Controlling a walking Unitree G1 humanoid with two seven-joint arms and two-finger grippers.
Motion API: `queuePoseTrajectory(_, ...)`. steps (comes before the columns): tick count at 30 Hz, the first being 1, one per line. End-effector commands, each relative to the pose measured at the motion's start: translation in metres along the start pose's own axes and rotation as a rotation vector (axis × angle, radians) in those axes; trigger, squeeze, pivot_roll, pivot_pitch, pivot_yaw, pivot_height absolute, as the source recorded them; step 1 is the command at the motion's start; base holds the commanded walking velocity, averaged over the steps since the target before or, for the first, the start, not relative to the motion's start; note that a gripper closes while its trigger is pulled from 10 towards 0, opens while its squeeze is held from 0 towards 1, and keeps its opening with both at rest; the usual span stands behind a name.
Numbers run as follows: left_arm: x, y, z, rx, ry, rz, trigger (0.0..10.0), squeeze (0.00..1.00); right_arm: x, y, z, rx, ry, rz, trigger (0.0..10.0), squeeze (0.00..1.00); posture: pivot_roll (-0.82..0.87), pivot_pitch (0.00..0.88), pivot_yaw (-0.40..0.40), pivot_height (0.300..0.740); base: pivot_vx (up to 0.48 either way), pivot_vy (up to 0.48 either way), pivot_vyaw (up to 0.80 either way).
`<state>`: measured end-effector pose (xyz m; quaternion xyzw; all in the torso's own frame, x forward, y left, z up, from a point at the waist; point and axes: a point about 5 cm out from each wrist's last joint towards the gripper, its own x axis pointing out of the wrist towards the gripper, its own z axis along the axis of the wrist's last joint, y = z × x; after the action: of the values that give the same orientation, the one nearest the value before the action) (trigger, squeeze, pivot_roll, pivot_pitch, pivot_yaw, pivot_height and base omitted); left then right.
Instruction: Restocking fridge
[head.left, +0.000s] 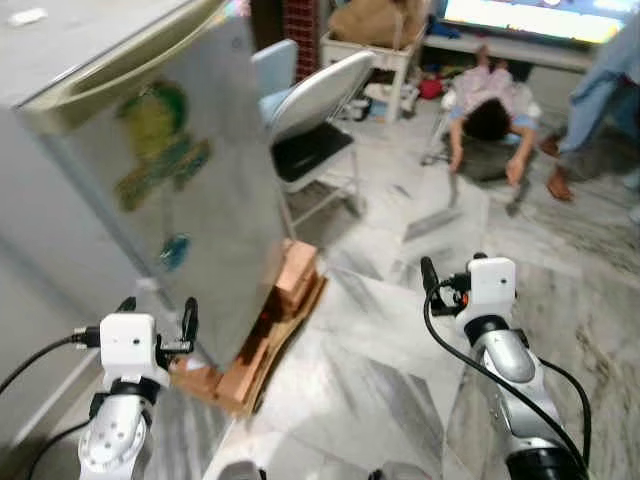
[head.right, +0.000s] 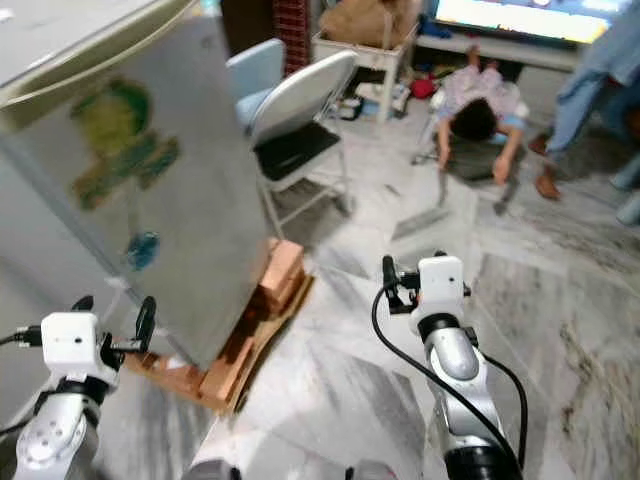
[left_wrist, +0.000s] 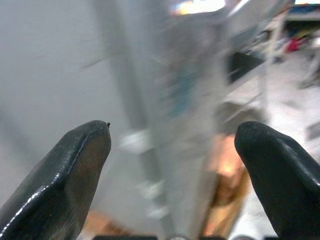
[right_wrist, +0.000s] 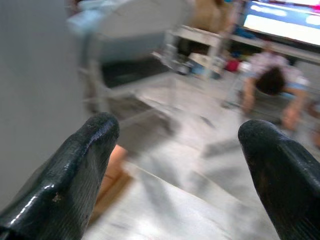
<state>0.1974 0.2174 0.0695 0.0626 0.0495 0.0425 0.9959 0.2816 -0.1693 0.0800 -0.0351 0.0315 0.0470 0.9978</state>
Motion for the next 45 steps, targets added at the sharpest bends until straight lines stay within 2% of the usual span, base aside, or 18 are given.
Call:
queuePoseTrajectory(1,0.002,-0.002,0.002,-0.01,-0.01,-0.009,10.0,0.0,0.0,-0.003,0.003,-0.016,-0.012,-0.004,10.0,0.0,0.02,0.062,0.011,0.74,0.0,0.48,0.0)
queuePoseTrajectory(11,0.0,-0.009,0.002,-0.001,-0.013,-0.025,10.0,0.0,0.001,-0.001,0.002,0.0,0.003,0.033,10.0,0.0,0.03,0.06,0.006,0.74,0.0,0.48,0.0)
queuePoseTrajectory(19,0.003,-0.006,0.004,0.03,-0.027,-0.009,10.0,0.0,0.002,-0.001,0.001,0.005,0.004,0.031,10.0,0.0,0.03,0.061,0.007,0.74,0.0,0.0,-0.8)
queuePoseTrajectory(45,0.008,-0.011,0.012,0.016,-0.061,-0.057,10.0,0.0,0.007,0.004,0.005,-0.033,-0.01,0.061,10.0,0.0,0.03,0.08,0.002,0.74,0.0,0.0,-0.8)
